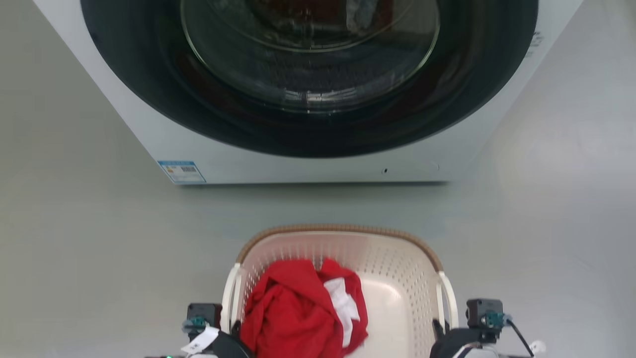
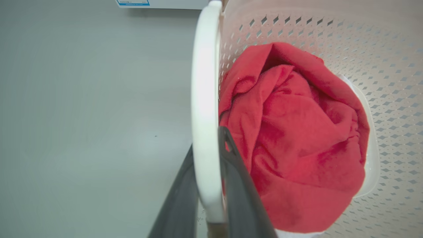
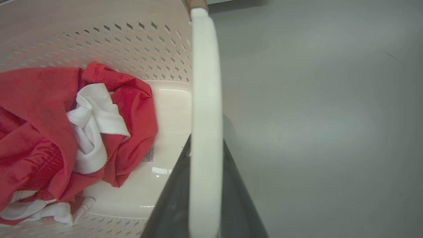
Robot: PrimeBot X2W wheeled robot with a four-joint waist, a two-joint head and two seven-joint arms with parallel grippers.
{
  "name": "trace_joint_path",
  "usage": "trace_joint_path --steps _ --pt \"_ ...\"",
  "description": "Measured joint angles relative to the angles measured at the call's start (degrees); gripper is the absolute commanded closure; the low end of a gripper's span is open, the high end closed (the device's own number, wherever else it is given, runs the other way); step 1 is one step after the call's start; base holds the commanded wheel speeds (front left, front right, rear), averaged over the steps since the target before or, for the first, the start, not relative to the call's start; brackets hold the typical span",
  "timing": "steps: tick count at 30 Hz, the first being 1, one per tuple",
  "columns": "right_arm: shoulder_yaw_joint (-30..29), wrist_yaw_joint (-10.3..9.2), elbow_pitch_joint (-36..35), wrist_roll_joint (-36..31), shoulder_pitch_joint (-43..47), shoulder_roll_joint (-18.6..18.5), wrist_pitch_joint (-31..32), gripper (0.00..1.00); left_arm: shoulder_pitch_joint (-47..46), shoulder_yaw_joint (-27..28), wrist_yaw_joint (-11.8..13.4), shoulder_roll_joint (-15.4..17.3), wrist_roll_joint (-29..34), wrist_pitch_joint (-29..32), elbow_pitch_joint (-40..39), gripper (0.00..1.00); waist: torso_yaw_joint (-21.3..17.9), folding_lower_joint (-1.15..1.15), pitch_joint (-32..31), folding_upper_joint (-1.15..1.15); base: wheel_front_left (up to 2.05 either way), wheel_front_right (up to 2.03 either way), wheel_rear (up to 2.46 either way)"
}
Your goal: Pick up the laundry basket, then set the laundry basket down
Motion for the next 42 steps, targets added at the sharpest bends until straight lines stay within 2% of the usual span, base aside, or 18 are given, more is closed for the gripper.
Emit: trace_joint_path --steps 10,24,42 --pt "2.90 0.00 -0.34 5.10 6.23 0.10 4.26 1.00 6.16 -2.77 0.21 0.13 -2.96 4.16 0.87 1.00 0.19 0.01 -8.43 0.00 0.00 0.00 0.00" --pt "5.81 -0.05 -0.52 9.46 11.73 0.10 6.95 1.00 11.26 -5.52 1.00 0.46 -5.56 7.28 0.52 1.00 0.02 0.01 -17.44 0.00 0.00 0.00 0.00" --pt "8.90 -0.46 -0.83 13.02 12.77 0.01 7.45 1.00 12.80 -7.21 1.76 0.81 -7.13 8.84 0.52 1.00 -0.37 0.02 -19.40 0.01 0.00 0.00 0.00"
